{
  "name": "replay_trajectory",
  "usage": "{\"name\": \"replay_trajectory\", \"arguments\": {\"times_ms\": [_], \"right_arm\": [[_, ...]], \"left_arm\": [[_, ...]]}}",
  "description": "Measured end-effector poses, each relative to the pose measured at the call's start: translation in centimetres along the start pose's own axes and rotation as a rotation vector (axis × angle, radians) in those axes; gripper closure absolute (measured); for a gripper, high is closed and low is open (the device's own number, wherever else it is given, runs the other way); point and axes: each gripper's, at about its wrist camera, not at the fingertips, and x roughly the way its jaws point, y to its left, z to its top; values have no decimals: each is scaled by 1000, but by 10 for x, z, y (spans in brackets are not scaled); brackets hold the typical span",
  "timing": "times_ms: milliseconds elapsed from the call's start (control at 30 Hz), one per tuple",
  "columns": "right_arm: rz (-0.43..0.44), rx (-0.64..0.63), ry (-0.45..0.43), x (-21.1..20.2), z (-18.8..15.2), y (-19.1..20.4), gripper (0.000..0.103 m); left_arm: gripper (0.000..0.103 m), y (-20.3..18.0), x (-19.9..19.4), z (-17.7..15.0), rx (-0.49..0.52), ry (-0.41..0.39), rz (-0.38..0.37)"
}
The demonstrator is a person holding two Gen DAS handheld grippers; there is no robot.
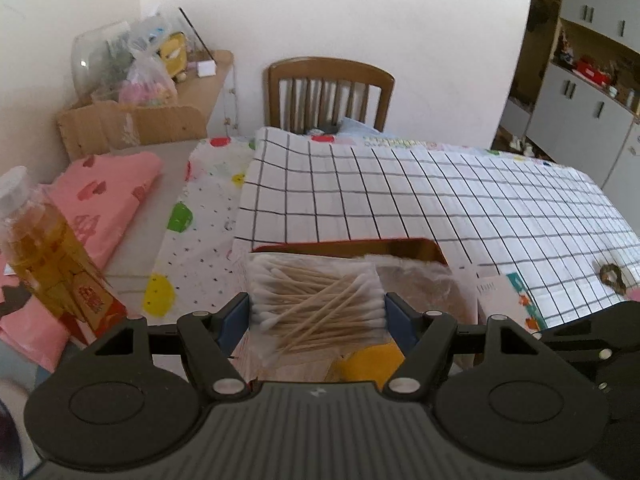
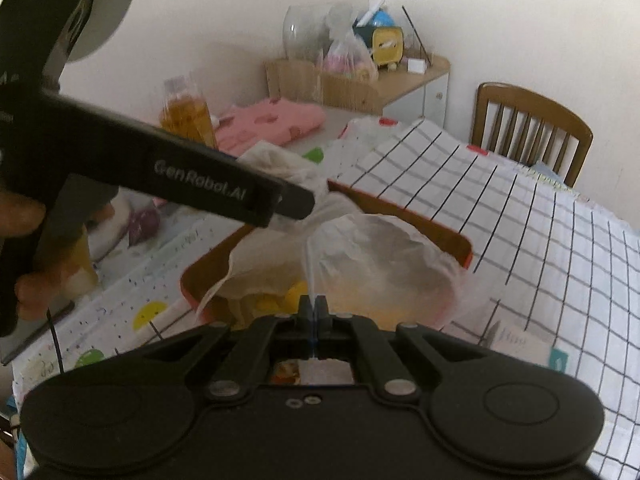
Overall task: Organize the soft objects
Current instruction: 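Open the left gripper over the tin box while the right gripper releases the bag inside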
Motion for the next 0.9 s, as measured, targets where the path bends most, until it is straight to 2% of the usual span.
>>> {"name": "replay_trajectory", "arguments": {"times_ms": [167, 500, 733, 867, 900], "right_arm": [[5, 8, 55, 15, -6, 5, 103], [-39, 67, 114, 24, -12, -2, 103], [-51, 59, 102, 17, -11, 2, 83], [-47, 60, 81, 10, -9, 1, 63], [-47, 60, 74, 7, -9, 1, 62]], "left_arm": [[31, -3, 16, -3, 42, 37, -55], [31, -7, 46, -14, 89, 114, -81], [31, -8, 56, -16, 92, 136, -81], [30, -8, 56, -14, 84, 137, -78], [30, -7, 55, -14, 80, 132, -82]]}}
